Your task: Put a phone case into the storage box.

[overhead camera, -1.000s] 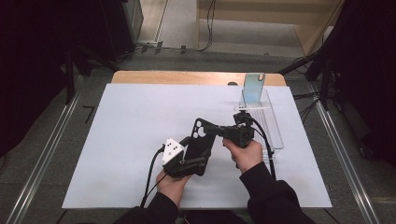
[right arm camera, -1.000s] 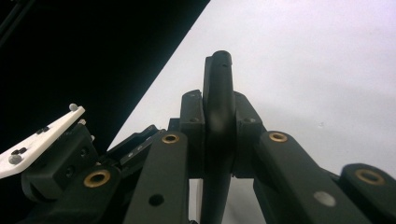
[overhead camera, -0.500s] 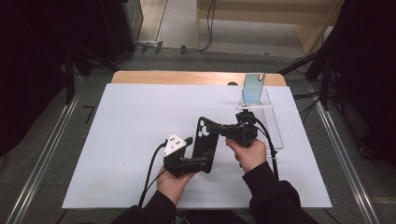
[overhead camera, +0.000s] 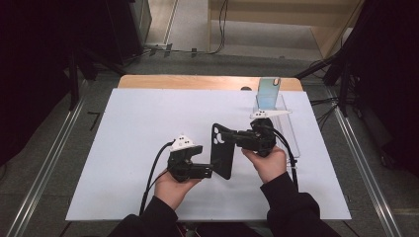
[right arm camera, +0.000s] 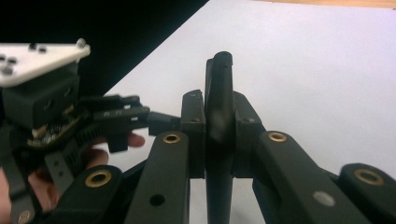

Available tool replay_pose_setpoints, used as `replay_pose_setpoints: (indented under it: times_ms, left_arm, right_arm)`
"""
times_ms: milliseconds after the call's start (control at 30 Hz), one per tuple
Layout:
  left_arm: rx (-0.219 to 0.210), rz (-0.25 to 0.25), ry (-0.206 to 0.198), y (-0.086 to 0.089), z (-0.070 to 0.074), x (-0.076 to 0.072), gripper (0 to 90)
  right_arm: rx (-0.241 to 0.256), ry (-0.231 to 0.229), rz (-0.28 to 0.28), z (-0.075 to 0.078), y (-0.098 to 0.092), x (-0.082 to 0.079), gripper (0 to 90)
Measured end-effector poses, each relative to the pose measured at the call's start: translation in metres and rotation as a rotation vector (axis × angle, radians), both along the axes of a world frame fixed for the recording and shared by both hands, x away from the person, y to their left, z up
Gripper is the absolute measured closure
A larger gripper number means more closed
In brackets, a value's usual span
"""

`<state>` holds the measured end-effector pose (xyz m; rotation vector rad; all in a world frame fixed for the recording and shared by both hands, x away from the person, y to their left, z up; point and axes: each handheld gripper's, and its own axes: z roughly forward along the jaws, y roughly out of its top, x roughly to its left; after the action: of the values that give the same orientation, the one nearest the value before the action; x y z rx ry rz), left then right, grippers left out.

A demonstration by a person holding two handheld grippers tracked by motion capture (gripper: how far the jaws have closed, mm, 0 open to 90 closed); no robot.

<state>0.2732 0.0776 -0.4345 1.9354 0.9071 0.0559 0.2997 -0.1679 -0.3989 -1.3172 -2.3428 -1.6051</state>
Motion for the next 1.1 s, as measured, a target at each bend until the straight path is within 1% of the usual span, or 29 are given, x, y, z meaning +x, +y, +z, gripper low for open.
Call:
replay_pose_setpoints:
  times_ms: [33, 133, 167, 200, 267, 333, 367, 433, 467, 533, 600, 667, 733, 767, 800, 867, 933, 1000, 1033, 1100]
  left_arm:
    - [0.002, -0.009, 0.005, 0.001, 0.001, 0.001, 15.3]
    - [-0.001, -0.033, 0.005, 0.004, 0.005, 0.003, 16.3]
    - [0.001, -0.052, 0.008, 0.006, 0.006, 0.005, 16.4]
    - [0.002, -0.073, 0.02, 0.006, 0.006, 0.006, 16.4]
    - [0.021, -0.11, 0.023, 0.008, 0.008, 0.007, 16.6]
    - [0.019, -0.129, 0.015, 0.01, 0.01, 0.008, 21.7]
    - [0.023, -0.132, 0.019, 0.011, 0.011, 0.008, 21.8]
    - [0.03, -0.155, 0.026, 0.012, 0.013, 0.009, 21.9]
    - [0.04, -0.158, 0.019, 0.012, 0.013, 0.009, 22.2]
    - [0.053, -0.18, 0.031, 0.014, 0.014, 0.012, 22.7]
    - [0.028, -0.209, 0.056, 0.018, 0.015, 0.015, 25.8]
    - [0.006, -0.226, 0.069, 0.021, 0.015, 0.017, 26.2]
    - [0.011, -0.241, 0.068, 0.023, 0.017, 0.019, 26.1]
    - [0.005, -0.261, 0.072, 0.023, 0.018, 0.019, 26.2]
    - [0.003, -0.284, 0.065, 0.024, 0.02, 0.019, 26.3]
    - [0.018, -0.311, 0.03, 0.025, 0.023, 0.018, 27.7]
    - [0.013, -0.329, 0.02, 0.026, 0.026, 0.019, 27.7]
    - [-0.002, -0.341, 0.014, 0.028, 0.028, 0.021, 27.7]
    - [0.0, -0.345, 0.008, 0.029, 0.03, 0.022, 27.7]
    - [-0.007, -0.353, 0.0, 0.031, 0.032, 0.025, 27.7]
  right_arm:
    - [-0.004, -0.003, 0.006, 0.0, -0.001, 0.0, 77.3]
    - [-0.013, -0.021, 0.024, 0.001, -0.003, -0.001, 77.3]
    - [-0.016, -0.027, 0.028, 0.002, -0.004, -0.001, 77.3]
    - [-0.015, -0.03, 0.036, 0.002, -0.005, -0.001, 77.3]
    - [-0.009, -0.033, 0.054, 0.002, -0.007, -0.001, 77.2]
    - [-0.009, -0.036, 0.072, 0.002, -0.009, -0.001, 77.2]
    - [-0.009, -0.049, 0.082, 0.002, -0.01, -0.001, 77.2]
    - [-0.02, -0.059, 0.099, 0.003, -0.011, -0.002, 77.2]
    - [-0.02, -0.065, 0.11, 0.004, -0.011, -0.002, 77.2]
    - [-0.023, -0.078, 0.135, 0.005, -0.011, -0.003, 77.2]
    - [-0.025, -0.092, 0.164, 0.006, -0.012, -0.004, 77.2]
    - [-0.031, -0.098, 0.187, 0.007, -0.012, -0.004, 77.2]
    - [-0.03, -0.1, 0.21, 0.008, -0.014, -0.004, 77.2]
    - [-0.032, -0.106, 0.22, 0.008, -0.014, -0.004, 77.2]
    - [-0.031, -0.12, 0.236, 0.008, -0.014, -0.005, 77.2]
    - [-0.042, -0.138, 0.26, 0.009, -0.015, -0.006, 77.2]
    - [-0.035, -0.151, 0.289, 0.009, -0.015, -0.006, 77.2]
    - [-0.033, -0.147, 0.313, 0.009, -0.015, -0.006, 77.2]
    - [-0.027, -0.143, 0.332, 0.009, -0.015, -0.005, 77.2]
    - [-0.034, -0.14, 0.352, 0.008, -0.014, -0.005, 77.2]
